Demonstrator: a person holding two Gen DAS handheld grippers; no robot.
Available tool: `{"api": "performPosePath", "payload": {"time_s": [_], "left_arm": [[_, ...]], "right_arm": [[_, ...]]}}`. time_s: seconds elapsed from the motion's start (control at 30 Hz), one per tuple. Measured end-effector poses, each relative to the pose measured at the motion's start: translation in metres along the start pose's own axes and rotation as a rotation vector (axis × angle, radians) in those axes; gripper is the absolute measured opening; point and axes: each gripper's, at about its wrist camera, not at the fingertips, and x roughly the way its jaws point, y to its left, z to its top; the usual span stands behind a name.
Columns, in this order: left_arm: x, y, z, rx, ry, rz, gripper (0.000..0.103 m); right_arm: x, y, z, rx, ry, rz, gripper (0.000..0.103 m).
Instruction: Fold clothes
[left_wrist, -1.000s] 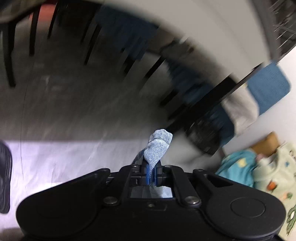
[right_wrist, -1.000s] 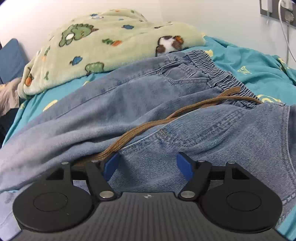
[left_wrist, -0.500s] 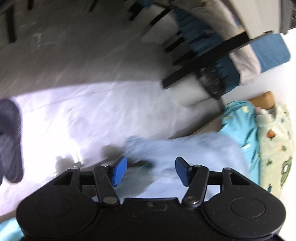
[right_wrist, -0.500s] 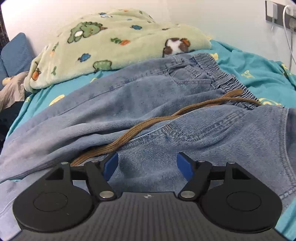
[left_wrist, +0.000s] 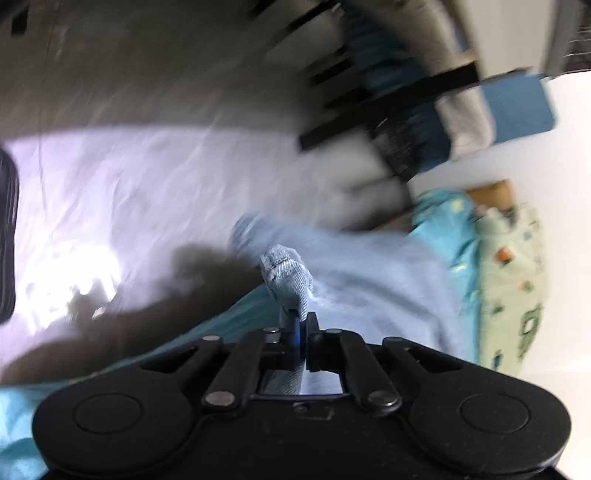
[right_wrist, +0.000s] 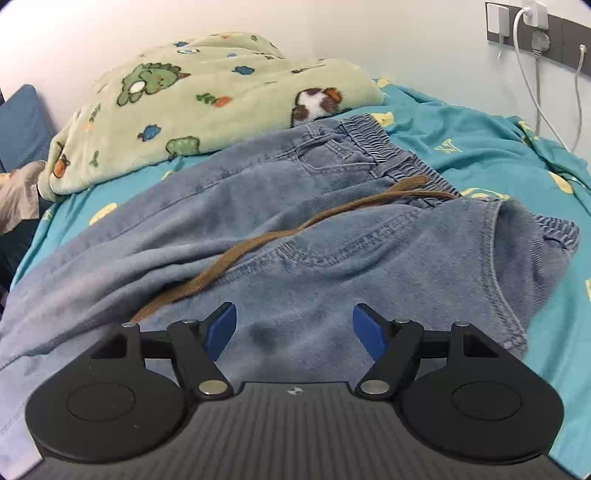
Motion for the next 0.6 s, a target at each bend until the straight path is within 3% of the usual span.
{"api": "performPosePath", "payload": {"time_s": [0.1,0.23,0.33,0.4,0.53,0.6], "left_arm": [[-0.046,-0.024,0.012,0.029,-0.066,-0.093,0.001],[-0.114,-0.024,0.020,-0.013,-0.198,-0.189,0.001],[-0.138,0.001,0.009,-0.020,-0.281,-0.107,0.001],[-0.137,0.035,-0.002,-0.088,-0.282,-0.030,0.001],[-0.114,0.122,-0.025,-0.319,-0.189,0.121,0.001],[-0.106,0.150,-0.036,-0.383,-0.140,0.152,0.001]], "right_arm": [[0.000,0.001,-0.001,-0.027,0.001,0.005,0.073],[-0.002,0.005,-0.004,-0.073,-0.003,0.039,0.072],[-0.005,0.010,-0.006,-0.113,-0.019,0.049,0.072],[-0.004,0.010,-0.005,-0.114,0.007,0.042,0.072],[0.002,0.000,-0.004,-0.036,0.074,0.041,0.072],[0.002,-0.009,-0.002,0.021,0.098,0.042,0.072]]}}
